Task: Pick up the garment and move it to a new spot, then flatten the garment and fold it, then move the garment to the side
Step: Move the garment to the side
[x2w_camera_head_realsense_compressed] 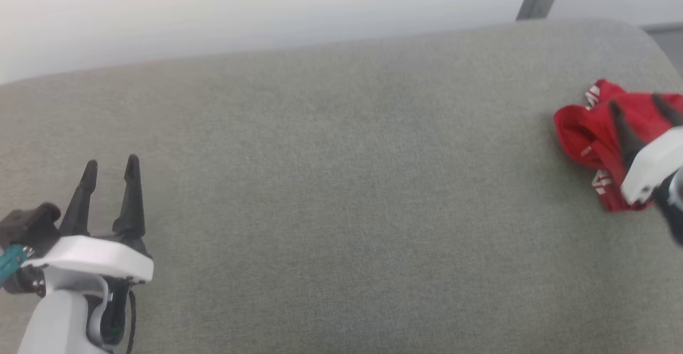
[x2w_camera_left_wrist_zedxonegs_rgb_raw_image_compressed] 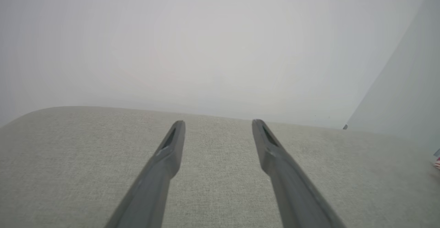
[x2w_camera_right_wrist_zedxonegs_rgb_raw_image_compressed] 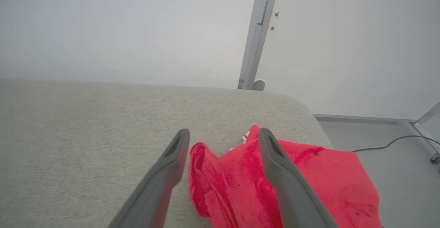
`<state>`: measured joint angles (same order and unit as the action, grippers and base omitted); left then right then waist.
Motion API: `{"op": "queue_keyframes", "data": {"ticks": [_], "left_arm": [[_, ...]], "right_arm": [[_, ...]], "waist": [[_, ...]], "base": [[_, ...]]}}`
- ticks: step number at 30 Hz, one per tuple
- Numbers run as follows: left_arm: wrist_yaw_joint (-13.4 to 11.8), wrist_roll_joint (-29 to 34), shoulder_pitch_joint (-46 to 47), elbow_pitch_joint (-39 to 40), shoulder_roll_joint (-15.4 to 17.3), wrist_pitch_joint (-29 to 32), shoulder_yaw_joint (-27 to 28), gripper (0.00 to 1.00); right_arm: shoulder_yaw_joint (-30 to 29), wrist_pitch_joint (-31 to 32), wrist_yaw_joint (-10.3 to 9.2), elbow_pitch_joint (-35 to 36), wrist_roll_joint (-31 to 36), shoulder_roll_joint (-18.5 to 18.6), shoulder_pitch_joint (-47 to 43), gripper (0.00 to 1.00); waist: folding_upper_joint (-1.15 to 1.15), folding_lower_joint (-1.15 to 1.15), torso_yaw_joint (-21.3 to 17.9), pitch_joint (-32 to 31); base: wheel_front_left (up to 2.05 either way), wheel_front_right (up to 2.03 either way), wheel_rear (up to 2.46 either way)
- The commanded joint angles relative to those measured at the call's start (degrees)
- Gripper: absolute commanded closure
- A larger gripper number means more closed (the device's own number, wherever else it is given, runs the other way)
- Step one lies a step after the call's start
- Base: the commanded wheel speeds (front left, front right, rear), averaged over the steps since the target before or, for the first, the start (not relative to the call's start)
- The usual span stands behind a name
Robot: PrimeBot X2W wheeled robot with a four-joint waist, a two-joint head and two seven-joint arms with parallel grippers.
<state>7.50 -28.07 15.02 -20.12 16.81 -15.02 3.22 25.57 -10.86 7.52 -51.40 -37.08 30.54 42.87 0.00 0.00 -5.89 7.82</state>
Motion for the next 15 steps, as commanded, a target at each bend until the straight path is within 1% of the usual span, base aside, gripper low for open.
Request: {"op": "queue_keyframes", "data": {"ticks": [1,4,9,15], "left_arm": [[-0.1,0.6,-1.5,0.3,-0.1,-0.2,0.6,0.0],[-0.1,1.4,-3.2,0.9,-0.1,-0.2,1.9,0.0],[-0.1,1.8,-5.8,2.5,-1.0,-0.2,3.7,0.0],[-0.1,2.3,-9.1,4.0,-1.7,-0.2,5.1,0.0]], "right_arm": [[-0.1,-1.1,-0.06,0.7,-0.6,-0.5,-2.1,0.0],[-0.3,-2.5,-0.06,2.0,-0.6,-1.9,-4.5,0.0],[-1.1,-3.8,-0.06,3.8,0.8,-3.2,-7.7,0.0],[-4.1,-4.3,-0.06,8.2,4.0,-5.3,-12.4,0.0]], "waist": [[0.0,0.0,0.9,-1.7],[0.0,0.0,1.4,-3.0],[0.0,0.0,1.8,-4.3],[0.0,0.0,2.0,-5.4]], "base": [[0.0,0.0,0.0],[0.0,0.0,0.0],[0.0,0.0,0.0],[0.0,0.0,0.0]]}}
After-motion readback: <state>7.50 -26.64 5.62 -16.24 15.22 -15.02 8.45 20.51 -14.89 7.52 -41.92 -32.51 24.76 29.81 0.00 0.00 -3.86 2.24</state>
